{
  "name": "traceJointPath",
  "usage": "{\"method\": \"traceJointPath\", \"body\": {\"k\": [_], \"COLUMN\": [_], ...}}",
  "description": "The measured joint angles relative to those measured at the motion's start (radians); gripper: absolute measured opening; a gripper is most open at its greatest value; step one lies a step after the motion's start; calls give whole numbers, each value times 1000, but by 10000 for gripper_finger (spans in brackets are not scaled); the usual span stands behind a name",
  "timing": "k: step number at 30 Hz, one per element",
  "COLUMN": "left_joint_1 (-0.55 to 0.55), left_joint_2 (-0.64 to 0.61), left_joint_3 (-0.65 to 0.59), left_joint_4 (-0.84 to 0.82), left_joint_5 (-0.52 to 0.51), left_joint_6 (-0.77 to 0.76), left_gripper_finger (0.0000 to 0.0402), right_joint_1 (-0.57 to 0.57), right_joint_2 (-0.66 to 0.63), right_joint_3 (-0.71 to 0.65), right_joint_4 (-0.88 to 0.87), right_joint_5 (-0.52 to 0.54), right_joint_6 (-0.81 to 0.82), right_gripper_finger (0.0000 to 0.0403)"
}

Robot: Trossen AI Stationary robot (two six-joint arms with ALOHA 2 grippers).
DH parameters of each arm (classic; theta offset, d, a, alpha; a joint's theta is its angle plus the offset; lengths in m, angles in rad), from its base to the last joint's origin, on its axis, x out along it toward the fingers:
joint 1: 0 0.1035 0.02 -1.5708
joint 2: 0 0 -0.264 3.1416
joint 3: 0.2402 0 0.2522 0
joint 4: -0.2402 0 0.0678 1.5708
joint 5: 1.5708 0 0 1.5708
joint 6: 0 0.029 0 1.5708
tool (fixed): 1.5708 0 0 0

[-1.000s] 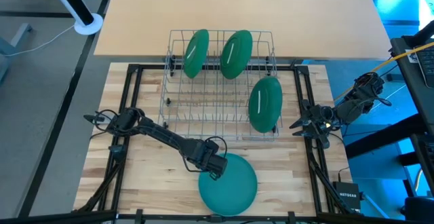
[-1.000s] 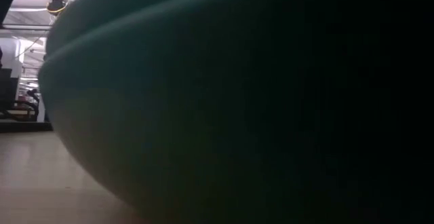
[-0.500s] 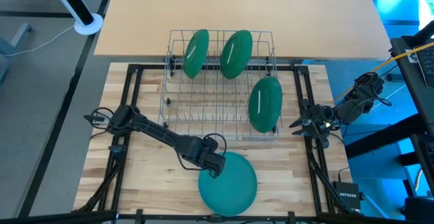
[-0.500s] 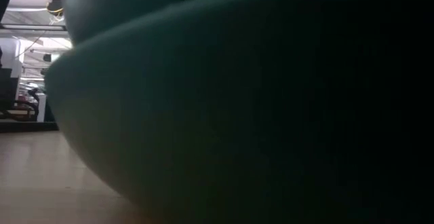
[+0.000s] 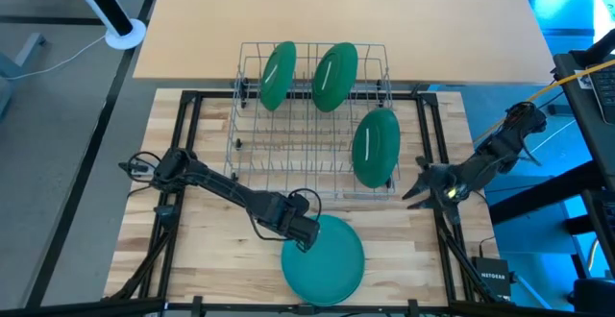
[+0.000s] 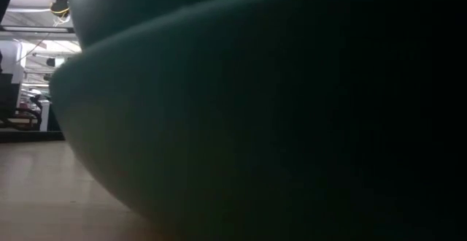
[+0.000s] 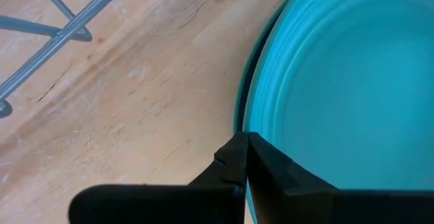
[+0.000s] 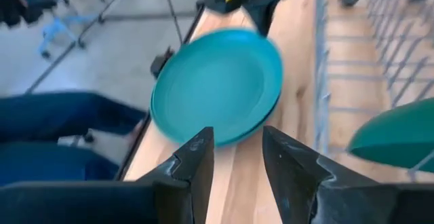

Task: Sort dishes
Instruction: Put the top light green plate in the dish rack

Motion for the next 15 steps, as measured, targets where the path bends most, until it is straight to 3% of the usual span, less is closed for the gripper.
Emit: {"method": "traceJointPath", "body": {"k": [7, 15], "left_joint_1": [-7, -16], "left_joint_2": [0, 0], "left_joint_3": [0, 0], "left_joint_4": [0, 0], "left_joint_5": [0, 0], "left_joint_6": [0, 0], "left_gripper_finger": [0, 0], "right_joint_1": [0, 0], "right_joint_2": [155, 354], "right_joint_3": [0, 0], "right_joint_4": [21, 242], "right_joint_5": [-16, 27], "right_joint_6": [48, 13], "right_gripper_finger": [131, 131]}}
